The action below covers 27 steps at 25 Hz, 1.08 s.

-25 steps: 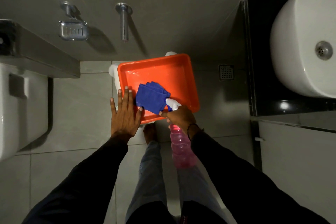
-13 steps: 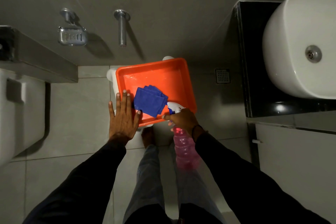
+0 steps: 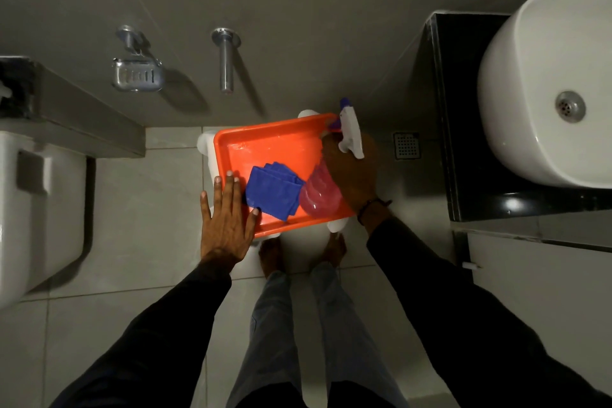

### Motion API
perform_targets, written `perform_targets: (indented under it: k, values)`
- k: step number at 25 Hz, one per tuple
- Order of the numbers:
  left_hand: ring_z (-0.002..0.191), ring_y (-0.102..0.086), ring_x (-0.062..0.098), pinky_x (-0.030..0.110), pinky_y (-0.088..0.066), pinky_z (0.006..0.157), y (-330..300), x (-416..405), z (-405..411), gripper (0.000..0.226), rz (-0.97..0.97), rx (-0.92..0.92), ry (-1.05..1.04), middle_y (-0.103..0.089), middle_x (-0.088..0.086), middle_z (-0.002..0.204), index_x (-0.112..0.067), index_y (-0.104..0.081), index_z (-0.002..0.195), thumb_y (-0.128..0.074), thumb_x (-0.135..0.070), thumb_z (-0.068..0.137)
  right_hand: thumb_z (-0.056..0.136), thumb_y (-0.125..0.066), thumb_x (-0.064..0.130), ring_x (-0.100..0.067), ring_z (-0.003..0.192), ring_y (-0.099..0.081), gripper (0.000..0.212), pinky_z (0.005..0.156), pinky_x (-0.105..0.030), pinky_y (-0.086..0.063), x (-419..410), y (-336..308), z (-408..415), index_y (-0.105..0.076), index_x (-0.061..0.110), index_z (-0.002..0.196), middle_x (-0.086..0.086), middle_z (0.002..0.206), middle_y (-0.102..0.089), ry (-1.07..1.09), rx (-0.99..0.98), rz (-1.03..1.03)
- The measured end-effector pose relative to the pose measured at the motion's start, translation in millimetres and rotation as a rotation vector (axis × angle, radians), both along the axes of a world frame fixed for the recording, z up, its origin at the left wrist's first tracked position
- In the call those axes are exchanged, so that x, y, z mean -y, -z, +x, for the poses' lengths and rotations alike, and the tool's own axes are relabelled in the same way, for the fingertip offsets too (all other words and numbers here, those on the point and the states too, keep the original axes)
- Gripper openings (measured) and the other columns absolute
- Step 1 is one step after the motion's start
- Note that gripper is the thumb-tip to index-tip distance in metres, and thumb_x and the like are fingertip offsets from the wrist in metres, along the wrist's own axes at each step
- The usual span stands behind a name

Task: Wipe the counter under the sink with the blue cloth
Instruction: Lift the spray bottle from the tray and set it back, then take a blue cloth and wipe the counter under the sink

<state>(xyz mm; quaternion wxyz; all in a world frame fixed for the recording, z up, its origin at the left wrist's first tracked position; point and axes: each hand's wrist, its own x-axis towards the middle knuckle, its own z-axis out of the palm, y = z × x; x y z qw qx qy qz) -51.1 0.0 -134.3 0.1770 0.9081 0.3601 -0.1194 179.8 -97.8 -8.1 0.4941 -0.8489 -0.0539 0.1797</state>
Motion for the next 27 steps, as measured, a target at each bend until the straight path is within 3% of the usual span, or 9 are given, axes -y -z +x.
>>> perform_targets:
  k: [3,7,8,10,13,15,18,22,27]
  values:
    - [0.160,-0.002,0.032,0.059,-0.004,0.126,1,0,-1,0.085,0.003,-0.003,0.006,0.010,0.004,0.172,-0.018,0.012,0.162,-0.025,-0.062,0.101,0.090,-0.072,0.008,-0.016,0.054,-0.052,0.044,0.056,-0.030,-0.046,-14,5,6,-0.047,0.040,0.072,0.016,0.058,-0.045,-0.125,0.306,0.044]
    - [0.160,-0.001,0.032,0.058,-0.002,0.126,-1,0,0,0.085,0.017,-0.049,0.027,0.011,0.005,0.171,-0.017,0.014,0.162,-0.020,-0.064,0.100,0.093,-0.070,0.012,-0.026,0.060,-0.063,0.010,0.062,-0.047,-0.057,-6,35,18,-0.065,0.014,0.086,-0.009,0.064,-0.061,-0.245,0.342,0.018]
    - [0.160,-0.001,0.032,0.058,-0.003,0.126,-2,0,1,0.085,0.025,-0.068,0.032,0.008,0.007,0.172,-0.016,0.013,0.162,-0.020,-0.064,0.100,0.094,-0.070,0.017,-0.029,0.066,-0.067,0.009,0.066,-0.050,-0.058,-1,42,17,-0.067,0.009,0.092,-0.013,0.070,-0.066,-0.248,0.323,0.025]
    - [0.160,-0.002,0.032,0.058,-0.004,0.127,-6,0,3,0.085,0.044,-0.095,0.041,0.005,0.009,0.173,-0.015,0.011,0.162,-0.021,-0.063,0.100,0.092,-0.070,0.036,-0.025,0.081,-0.073,0.021,0.077,-0.051,-0.061,8,50,12,-0.068,0.019,0.104,-0.009,0.088,-0.074,-0.231,0.226,0.041]
    - [0.160,-0.005,0.032,0.058,-0.005,0.128,-11,-1,5,0.086,0.091,-0.135,0.087,0.000,0.011,0.173,-0.011,0.004,0.163,-0.023,-0.062,0.100,0.074,-0.081,0.058,-0.015,0.103,-0.070,0.054,0.088,-0.037,-0.060,22,50,-1,-0.059,0.037,0.118,0.004,0.114,-0.072,-0.119,0.019,-0.013]
    - [0.160,-0.007,0.033,0.057,-0.003,0.128,-12,-6,10,0.083,0.120,-0.102,0.154,-0.004,0.011,0.172,-0.010,-0.002,0.163,-0.024,-0.060,0.101,0.065,-0.088,0.053,-0.016,0.099,-0.068,0.061,0.081,-0.032,-0.057,40,54,-21,-0.058,0.035,0.115,0.003,0.111,-0.069,0.014,-0.010,-0.144]
    - [0.160,-0.008,0.034,0.056,-0.009,0.129,-11,-22,36,0.074,0.065,0.004,0.308,-0.006,0.011,0.172,-0.008,-0.007,0.163,-0.024,-0.047,0.103,0.071,-0.086,0.040,-0.021,0.083,-0.067,0.038,0.068,-0.029,-0.053,52,64,-66,-0.062,0.024,0.097,0.003,0.091,-0.065,0.070,-0.079,-0.267]
    - [0.156,-0.024,0.037,0.055,-0.016,0.127,-5,-49,78,0.082,-0.034,-0.046,0.539,-0.023,0.015,0.169,-0.009,-0.014,0.162,-0.047,-0.037,0.092,0.074,-0.083,0.033,-0.030,0.106,-0.069,0.050,0.088,-0.037,-0.058,11,90,-76,-0.064,0.008,0.114,-0.011,0.113,-0.072,-0.167,-0.261,-0.454]
    - [0.140,-0.045,0.036,0.052,-0.022,0.122,-6,-57,116,0.081,-0.016,-0.183,0.629,-0.045,0.018,0.153,-0.007,-0.038,0.152,-0.070,-0.031,0.081,0.075,-0.088,0.020,-0.036,0.121,-0.065,0.060,0.103,-0.044,-0.054,-18,118,-60,-0.065,-0.002,0.126,-0.019,0.131,-0.068,-0.070,-0.497,-0.450]
